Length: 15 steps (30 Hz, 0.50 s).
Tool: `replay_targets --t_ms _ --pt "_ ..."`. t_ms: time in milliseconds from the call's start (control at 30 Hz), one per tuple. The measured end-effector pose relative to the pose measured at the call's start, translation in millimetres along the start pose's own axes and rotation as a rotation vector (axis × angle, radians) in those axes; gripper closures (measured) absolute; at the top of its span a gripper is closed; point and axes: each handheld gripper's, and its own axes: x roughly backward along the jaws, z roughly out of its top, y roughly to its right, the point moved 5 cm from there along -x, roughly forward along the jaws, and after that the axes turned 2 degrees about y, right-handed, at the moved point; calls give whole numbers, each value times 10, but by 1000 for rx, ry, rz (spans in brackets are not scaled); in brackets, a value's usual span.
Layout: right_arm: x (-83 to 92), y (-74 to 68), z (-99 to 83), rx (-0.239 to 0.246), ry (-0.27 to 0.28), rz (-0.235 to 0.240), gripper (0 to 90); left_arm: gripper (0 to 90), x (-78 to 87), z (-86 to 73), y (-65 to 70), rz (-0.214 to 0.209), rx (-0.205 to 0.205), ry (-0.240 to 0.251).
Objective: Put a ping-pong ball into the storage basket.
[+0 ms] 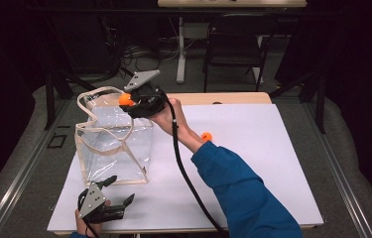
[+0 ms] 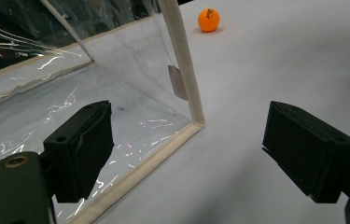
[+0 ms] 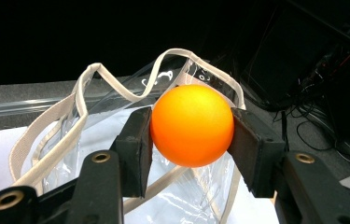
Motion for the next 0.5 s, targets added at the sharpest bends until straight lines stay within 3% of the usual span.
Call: replay_targets --t_ms 500 --pt "-140 -52 50 -6 -56 25 508 160 12 3 -8 -3 -6 1"
